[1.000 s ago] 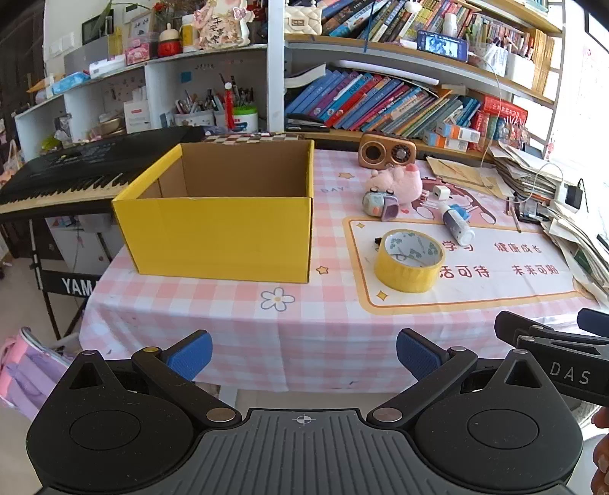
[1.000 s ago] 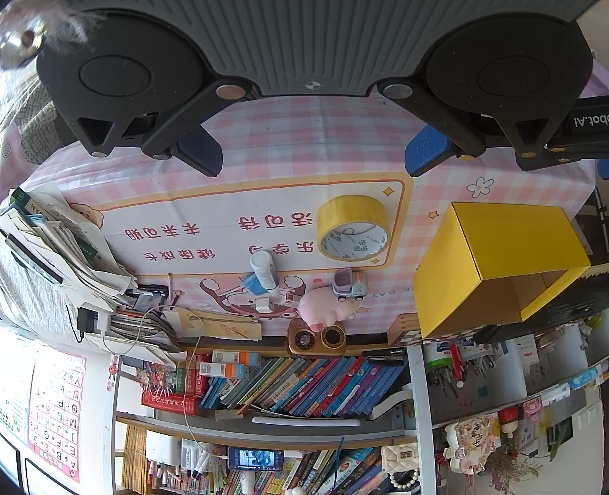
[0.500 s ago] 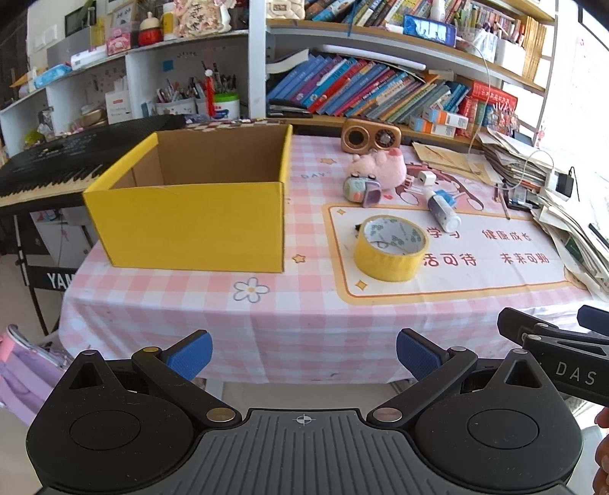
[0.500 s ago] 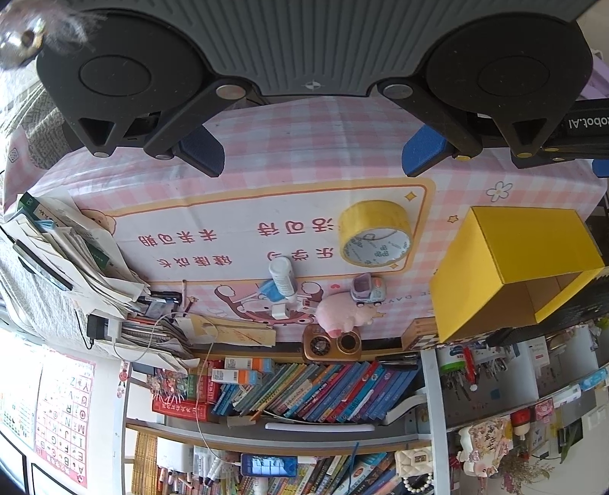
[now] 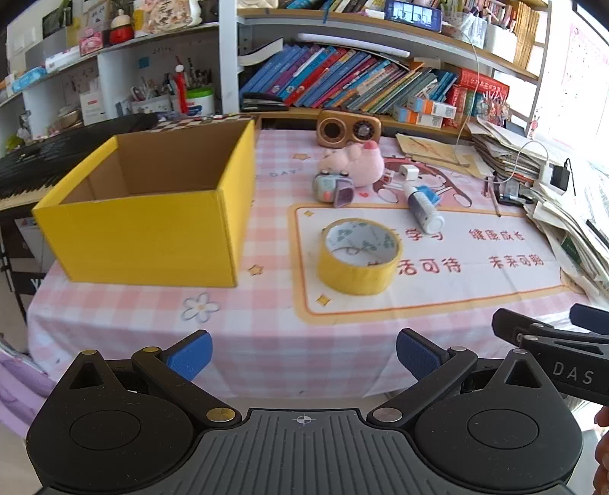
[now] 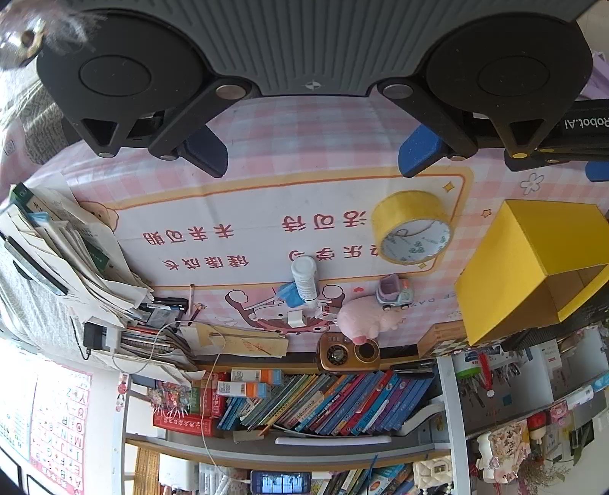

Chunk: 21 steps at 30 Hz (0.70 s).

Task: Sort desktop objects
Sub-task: 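Grasp the yellow tape roll with the left tool while the right tool grasps the white spray bottle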

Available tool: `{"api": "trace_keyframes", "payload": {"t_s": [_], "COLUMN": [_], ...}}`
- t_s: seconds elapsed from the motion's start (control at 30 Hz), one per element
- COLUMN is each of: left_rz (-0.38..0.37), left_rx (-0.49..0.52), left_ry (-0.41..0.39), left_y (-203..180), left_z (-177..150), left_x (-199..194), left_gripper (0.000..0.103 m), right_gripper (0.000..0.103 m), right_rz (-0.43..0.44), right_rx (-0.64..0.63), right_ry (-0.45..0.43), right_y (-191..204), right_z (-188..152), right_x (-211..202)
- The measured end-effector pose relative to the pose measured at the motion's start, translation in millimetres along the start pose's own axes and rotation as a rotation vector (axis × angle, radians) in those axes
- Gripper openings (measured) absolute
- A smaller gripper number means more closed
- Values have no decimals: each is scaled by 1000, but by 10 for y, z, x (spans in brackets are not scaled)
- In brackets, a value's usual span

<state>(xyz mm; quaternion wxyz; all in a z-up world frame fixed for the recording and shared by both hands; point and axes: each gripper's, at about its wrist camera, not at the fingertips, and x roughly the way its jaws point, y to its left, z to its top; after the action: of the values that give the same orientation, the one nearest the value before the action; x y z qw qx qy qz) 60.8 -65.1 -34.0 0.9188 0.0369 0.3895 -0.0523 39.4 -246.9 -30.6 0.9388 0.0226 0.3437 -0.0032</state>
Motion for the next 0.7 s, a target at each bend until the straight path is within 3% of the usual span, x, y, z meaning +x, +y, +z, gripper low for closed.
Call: {"api": "trace_keyframes", "payload": {"t_s": [0.5,0.7], "left_rz": [58,85], "left_rx": [3,-9], "left_ry": [18,27], "left_y": [-459,-574], "left_z": [305,380], "left_x": [554,802], "left_gripper": [103,103], "right_gripper": [80,78], "right_rz": [98,122], "right_rx": [-53,-94], "right_ry": [32,53], "right_y": [-486,-626], "right_z": [475,646], "right_x": [695,1058]}}
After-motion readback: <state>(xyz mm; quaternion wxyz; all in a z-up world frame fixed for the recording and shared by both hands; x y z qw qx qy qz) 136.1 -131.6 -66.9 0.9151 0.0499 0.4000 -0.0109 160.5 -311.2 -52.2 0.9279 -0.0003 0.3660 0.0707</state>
